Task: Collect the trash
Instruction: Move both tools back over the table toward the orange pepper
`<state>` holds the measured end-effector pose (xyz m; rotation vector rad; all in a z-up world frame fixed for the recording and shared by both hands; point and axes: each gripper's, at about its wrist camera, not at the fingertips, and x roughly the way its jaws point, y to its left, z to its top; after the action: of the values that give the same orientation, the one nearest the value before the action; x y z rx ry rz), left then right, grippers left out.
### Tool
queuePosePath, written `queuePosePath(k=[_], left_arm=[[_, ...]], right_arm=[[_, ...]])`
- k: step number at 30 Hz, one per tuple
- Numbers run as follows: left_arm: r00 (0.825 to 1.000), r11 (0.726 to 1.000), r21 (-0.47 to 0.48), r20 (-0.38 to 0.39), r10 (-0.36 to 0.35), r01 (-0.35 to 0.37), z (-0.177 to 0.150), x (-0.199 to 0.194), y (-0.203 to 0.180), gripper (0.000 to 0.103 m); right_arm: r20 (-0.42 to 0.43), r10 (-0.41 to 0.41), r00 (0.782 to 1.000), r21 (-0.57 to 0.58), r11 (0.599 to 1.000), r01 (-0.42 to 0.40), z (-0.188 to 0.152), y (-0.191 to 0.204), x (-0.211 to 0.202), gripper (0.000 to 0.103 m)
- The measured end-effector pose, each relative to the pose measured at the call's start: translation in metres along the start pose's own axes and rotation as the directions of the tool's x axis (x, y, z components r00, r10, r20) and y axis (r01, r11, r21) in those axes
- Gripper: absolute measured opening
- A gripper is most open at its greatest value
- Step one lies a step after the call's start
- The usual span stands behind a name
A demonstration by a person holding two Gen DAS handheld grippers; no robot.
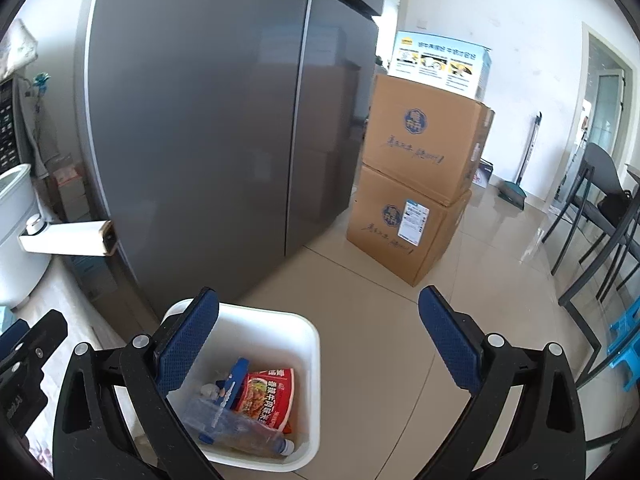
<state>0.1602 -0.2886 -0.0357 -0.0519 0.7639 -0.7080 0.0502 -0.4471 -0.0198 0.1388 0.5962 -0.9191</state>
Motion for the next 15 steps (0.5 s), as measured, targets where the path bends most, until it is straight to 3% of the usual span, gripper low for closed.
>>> queuePosePath(k=[15], left_arm=[[0.993,0.989,-0.092,0.014,0.121,-0.120,0.006,-0.028,0.072,0.079]], right_arm=[[0.002,0.108,0.994,-0.084,0.991,-0.107,-0.002,0.066,-0.017,0.096]])
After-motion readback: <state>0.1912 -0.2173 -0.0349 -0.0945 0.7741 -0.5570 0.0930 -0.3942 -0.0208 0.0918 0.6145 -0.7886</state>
